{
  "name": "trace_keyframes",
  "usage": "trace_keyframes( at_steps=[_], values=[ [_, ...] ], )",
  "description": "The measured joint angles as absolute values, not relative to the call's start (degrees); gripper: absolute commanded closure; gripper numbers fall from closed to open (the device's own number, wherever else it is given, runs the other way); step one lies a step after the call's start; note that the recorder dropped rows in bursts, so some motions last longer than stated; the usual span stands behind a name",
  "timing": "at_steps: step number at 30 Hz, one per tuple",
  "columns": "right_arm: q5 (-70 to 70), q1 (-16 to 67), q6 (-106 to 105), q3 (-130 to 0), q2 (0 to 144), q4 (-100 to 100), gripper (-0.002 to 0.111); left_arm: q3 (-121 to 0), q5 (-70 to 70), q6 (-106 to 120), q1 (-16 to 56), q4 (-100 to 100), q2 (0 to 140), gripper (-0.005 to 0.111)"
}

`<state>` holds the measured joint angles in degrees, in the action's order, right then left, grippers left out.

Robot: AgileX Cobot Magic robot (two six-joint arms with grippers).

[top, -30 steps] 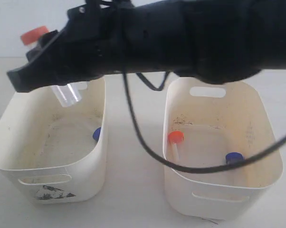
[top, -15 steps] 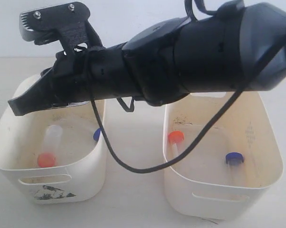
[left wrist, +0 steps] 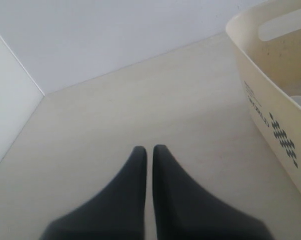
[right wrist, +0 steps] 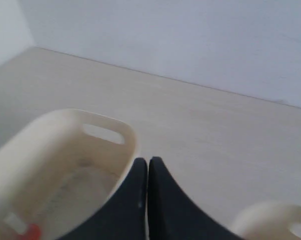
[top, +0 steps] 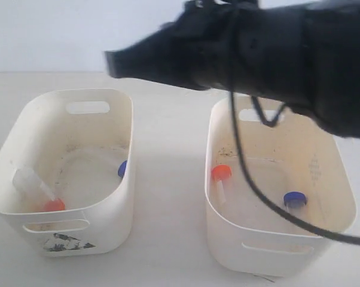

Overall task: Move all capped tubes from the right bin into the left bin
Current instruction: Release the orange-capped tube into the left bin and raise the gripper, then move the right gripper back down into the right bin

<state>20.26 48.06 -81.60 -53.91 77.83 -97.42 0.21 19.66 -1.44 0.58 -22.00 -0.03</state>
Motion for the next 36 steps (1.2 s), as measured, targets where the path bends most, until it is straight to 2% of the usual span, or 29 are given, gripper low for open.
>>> trace_keyframes(
  at_steps=[7,16,22,29,36],
  values=[
    [32.52,48.06,-80.43,-44.53,66.46,-99.81,0.109,0.21,19.66,-1.44,0.58,-22.0,-0.03,0.102],
    [34.42,48.06,-87.41,-43.92,65.59,-99.93,0.109,0.21,19.66,-1.44,0.58,-22.0,-0.03,0.102],
    [38.28,48.06,-100.81,-44.16,65.53,-100.05,0.109,0.21,19.66,-1.44,0.58,-22.0,-0.03,0.102],
    [65.88,47.82,-118.38,-50.43,65.46,-100.28,0.109,0.21,19.66,-1.44,0.58,-22.0,-0.03,0.102],
    [69.0,39.7,-121.27,-63.0,63.25,-100.18,0.109,0.21,19.66,-1.44,0.58,-22.0,-0.03,0.102]
  ],
)
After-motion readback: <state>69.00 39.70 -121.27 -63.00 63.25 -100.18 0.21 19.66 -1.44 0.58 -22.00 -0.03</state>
